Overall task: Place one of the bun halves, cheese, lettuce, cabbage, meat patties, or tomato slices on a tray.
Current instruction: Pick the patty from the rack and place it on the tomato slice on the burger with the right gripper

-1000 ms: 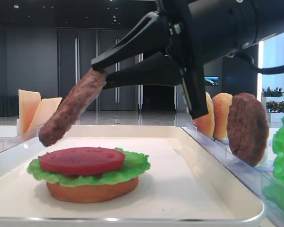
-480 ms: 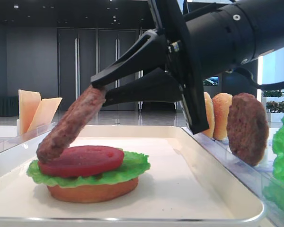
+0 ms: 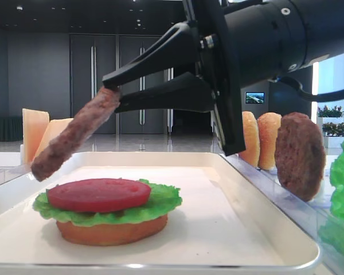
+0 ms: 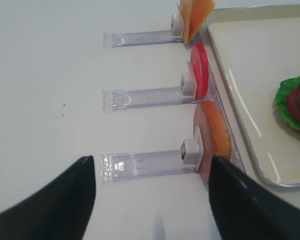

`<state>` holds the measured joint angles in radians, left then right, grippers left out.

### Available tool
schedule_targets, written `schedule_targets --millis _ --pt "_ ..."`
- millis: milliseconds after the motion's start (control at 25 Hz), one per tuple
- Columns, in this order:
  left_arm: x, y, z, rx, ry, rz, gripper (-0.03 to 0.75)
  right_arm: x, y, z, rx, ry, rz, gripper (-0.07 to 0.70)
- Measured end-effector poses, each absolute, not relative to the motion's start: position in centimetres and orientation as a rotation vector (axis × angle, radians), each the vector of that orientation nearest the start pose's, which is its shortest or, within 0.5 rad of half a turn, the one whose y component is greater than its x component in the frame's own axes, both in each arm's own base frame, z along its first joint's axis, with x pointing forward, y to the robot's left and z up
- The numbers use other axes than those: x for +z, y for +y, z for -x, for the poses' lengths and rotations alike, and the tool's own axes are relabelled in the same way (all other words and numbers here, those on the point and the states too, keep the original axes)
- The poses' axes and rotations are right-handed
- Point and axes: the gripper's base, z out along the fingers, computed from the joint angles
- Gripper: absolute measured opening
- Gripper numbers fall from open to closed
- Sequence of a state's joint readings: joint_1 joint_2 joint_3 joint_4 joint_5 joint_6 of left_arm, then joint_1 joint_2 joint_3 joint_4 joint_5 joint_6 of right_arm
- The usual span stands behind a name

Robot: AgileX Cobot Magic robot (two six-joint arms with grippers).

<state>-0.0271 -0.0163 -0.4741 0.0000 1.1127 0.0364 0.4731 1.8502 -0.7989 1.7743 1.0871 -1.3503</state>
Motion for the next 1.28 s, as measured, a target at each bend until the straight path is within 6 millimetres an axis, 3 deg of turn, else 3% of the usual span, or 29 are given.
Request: schedule_targets --millis 360,1280 --pt "26.6 0.0 0.7 0.006 2.105 -0.067 0.534 16.4 21.8 -25.4 1.733 2.301 0.482 0.146" --pt "26.6 0.0 0.7 0.006 2.105 -0.067 0.534 15.4 21.7 -25.4 1.663 2.361 0.524 0.146"
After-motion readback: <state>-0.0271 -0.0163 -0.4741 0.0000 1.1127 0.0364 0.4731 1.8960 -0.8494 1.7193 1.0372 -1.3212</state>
